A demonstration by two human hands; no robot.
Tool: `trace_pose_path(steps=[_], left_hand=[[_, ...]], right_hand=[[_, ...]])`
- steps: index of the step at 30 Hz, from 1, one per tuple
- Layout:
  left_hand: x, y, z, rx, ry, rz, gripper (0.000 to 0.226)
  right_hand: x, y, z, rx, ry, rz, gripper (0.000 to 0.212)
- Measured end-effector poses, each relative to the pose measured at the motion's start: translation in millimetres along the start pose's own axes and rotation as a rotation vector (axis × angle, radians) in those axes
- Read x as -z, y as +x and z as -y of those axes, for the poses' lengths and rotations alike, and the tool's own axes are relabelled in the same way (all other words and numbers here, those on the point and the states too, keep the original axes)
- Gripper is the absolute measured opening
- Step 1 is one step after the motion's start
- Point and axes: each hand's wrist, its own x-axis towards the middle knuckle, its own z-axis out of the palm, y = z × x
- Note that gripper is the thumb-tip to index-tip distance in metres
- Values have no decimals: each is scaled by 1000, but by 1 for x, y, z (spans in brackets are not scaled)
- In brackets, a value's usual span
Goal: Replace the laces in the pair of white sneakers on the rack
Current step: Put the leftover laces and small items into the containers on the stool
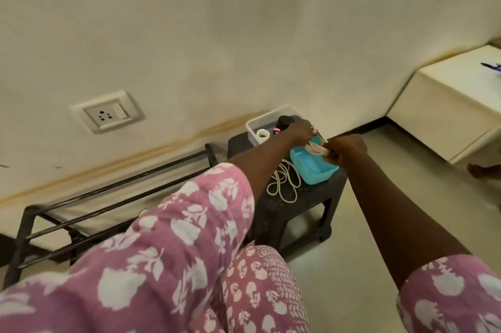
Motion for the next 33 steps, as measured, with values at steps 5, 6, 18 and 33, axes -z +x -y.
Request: trace_pose_path(steps=[5, 6, 18, 33], left_hand=[[-13, 36, 13, -122, 334, 34, 30], [-16, 42, 17, -141, 407, 38, 30], [-42, 81, 36, -350, 1051, 90, 29], [-14, 74, 26, -425, 1108, -45, 31]], right_hand=[[-9, 22, -15, 70, -202, -206, 22], [-14, 25, -17, 93, -236, -224, 23], [-51, 53, -40, 293, -621, -243, 33], [-38, 58, -22, 360, -601, -233, 24]])
